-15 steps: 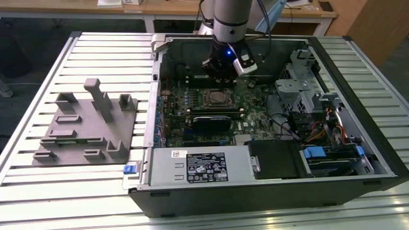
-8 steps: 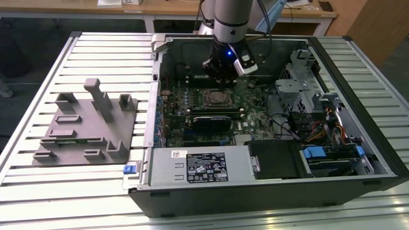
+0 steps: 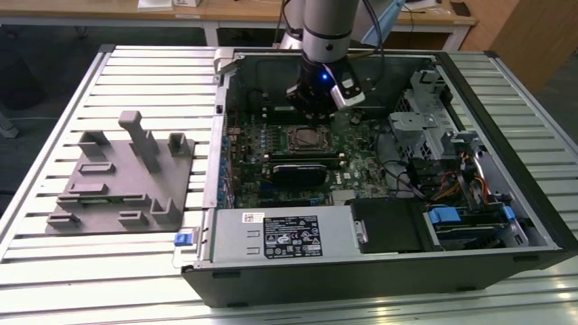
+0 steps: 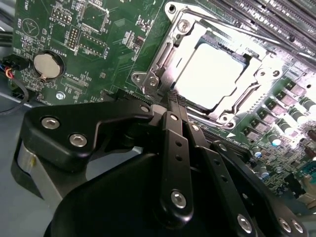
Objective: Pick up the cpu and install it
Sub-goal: 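Install the second cpu locking lever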
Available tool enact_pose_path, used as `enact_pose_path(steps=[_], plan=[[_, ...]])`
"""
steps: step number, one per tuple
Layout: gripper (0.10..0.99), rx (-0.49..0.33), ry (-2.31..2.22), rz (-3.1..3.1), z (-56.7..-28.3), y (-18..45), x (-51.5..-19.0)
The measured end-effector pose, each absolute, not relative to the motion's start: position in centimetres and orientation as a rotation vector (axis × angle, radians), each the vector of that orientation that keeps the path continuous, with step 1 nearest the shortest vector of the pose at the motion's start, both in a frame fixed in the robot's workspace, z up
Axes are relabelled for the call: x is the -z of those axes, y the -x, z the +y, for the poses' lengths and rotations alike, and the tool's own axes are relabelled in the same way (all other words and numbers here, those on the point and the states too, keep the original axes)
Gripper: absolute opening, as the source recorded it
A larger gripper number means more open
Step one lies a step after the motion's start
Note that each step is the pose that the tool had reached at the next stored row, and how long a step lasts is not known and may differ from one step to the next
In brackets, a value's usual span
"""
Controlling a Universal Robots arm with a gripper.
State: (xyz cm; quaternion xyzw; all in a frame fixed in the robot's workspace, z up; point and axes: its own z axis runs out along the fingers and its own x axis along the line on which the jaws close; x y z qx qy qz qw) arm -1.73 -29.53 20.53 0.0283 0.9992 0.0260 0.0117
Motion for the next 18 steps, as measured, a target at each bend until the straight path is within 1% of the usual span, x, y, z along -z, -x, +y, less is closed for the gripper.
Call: enact_pose_path(steps=[5,10,18], plan=[[0.106,-0.081,-0.088,3.116,-29.7,1.7,-20.7],[0.106,-0.081,-0.088,3.116,-29.7,1.7,-21.8],[0.106,-0.081,-0.088,3.116,-30.4,1.7,-21.8]])
